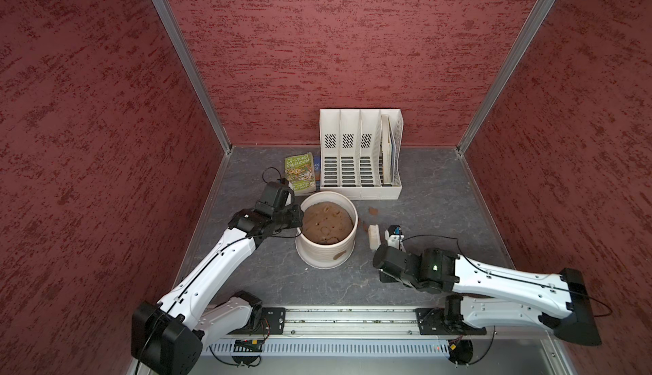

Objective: Scrub the dried mud off the ceramic pot
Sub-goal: Rotate the pot on the tray.

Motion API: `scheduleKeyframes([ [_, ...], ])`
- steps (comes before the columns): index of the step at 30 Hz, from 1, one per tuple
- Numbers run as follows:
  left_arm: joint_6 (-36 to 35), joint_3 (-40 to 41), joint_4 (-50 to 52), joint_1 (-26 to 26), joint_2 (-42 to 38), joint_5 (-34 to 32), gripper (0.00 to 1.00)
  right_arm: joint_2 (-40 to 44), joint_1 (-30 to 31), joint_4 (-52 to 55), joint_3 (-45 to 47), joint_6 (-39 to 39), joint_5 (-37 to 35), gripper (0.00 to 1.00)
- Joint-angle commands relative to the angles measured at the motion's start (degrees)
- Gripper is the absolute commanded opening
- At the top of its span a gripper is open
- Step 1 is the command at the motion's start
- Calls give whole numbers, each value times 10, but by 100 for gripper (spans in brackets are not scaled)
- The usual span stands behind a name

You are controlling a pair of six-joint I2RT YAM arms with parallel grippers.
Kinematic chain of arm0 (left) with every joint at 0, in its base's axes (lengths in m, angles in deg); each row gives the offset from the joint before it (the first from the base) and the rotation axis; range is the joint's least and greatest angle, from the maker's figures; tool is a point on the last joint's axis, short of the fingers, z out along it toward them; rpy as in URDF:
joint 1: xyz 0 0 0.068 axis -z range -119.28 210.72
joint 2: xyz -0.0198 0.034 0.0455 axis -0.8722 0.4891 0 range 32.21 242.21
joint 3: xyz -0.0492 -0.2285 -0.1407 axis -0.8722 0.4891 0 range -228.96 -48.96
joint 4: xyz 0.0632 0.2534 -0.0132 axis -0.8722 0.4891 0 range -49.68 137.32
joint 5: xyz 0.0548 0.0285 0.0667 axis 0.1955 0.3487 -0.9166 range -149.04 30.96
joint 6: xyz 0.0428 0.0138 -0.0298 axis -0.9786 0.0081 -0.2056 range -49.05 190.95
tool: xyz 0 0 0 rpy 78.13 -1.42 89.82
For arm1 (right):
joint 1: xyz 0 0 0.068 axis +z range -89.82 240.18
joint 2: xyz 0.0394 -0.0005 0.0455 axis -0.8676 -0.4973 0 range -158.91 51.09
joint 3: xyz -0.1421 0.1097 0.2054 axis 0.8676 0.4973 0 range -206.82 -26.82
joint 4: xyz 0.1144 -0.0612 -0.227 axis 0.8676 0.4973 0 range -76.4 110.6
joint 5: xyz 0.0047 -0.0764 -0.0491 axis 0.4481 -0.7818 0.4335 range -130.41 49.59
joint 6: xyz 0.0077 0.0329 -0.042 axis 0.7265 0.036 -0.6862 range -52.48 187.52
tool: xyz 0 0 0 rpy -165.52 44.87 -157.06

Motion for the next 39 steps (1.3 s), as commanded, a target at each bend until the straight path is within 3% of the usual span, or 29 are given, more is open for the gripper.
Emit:
scheduleKeyframes([
  [1,31,9,-57,-1,-8,36,52,-18,18,13,-38,-2,-26,0],
  [9,22,-20,-110,-1,70,8,54,-24,31,3,-42,6,-14,0],
  [18,-1,-20,-81,1,66,9,37,-20,33,-1,-42,3,-2,0],
  [31,-12,0,-62,3,41,10,23,-32,33,-5,-53,-6,12,0],
  [32,-12,-1,-63,3,42,11,23,-33,33,-4,-53,-5,12,0],
  [37,-19,-1,-64,5,46,12,46,-33,34,-15,-53,-9,25,0],
  [39,-20,4,-68,6,49,10,47,-39,36,-20,-54,-12,32,0],
])
